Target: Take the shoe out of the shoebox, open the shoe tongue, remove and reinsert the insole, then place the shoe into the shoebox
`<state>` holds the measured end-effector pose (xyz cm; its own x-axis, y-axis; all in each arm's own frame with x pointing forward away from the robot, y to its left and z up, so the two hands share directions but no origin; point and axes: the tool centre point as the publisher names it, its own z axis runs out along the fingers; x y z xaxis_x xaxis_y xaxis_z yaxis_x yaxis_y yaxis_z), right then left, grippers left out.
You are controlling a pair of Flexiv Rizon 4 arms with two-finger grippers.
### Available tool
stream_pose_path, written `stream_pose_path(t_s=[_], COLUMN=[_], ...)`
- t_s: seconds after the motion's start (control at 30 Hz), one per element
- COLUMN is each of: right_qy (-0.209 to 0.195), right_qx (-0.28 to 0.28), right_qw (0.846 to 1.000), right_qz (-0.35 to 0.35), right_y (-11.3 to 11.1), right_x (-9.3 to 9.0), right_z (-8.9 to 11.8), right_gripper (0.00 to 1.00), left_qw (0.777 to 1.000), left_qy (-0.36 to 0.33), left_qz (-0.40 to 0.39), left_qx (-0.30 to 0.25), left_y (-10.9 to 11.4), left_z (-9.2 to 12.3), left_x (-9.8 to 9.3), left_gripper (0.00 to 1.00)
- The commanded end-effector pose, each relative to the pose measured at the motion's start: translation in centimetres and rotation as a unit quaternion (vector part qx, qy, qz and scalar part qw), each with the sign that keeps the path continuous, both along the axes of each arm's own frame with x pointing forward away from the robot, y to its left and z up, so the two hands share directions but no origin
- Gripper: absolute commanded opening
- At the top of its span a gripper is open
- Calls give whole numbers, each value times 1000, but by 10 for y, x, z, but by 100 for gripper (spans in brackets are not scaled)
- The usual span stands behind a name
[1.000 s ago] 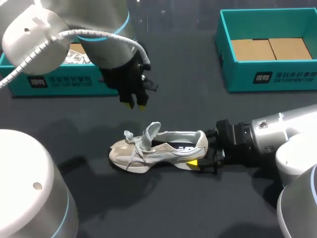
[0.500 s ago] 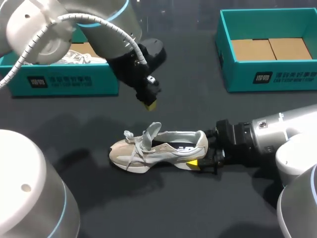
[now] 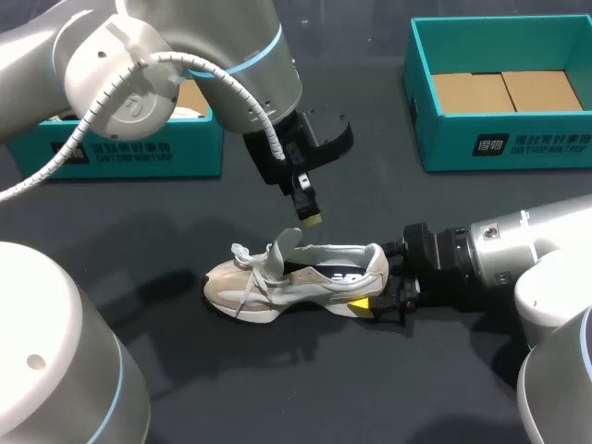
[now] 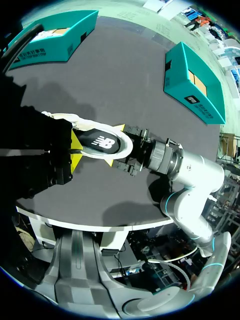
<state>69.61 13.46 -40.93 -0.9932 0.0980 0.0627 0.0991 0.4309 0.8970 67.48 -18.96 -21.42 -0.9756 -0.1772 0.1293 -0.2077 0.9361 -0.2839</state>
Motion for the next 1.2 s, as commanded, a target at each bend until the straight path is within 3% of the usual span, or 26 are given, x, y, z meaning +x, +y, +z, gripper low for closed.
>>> stream_pose_path(t_s=[0.03, 0.17, 0.23, 0.57, 0.8, 1.1, 1.2], right_qy=[0, 0, 0, 0, 0, 0, 0], right_qx=[-2, -2, -2, -2, -2, -2, -2], right_qw=[1000, 1000, 1000, 1000, 1000, 1000, 1000], right_qz=[0, 0, 0, 0, 0, 0, 0], right_y=[3, 3, 3, 3, 3, 3, 3], right_x=[0, 0, 0, 0, 0, 0, 0], right_z=[-2, -2, -2, -2, -2, -2, -2], right_gripper=[0, 0, 0, 0, 0, 0, 0], left_qw=[974, 963, 945, 945, 955, 959, 964], left_qy=[-71, -83, -98, -98, -76, -70, -75], left_qz=[-214, -258, -308, -308, -287, -275, -255], left_qx=[2, -10, -39, -39, 6, 12, 28], left_y=[-8, -19, -21, -21, -35, -36, -41], left_z=[-13, -36, -47, -47, -94, -97, -113], left_x=[0, 1, 6, 6, 14, 16, 17], left_gripper=[0, 0, 0, 0, 0, 0, 0])
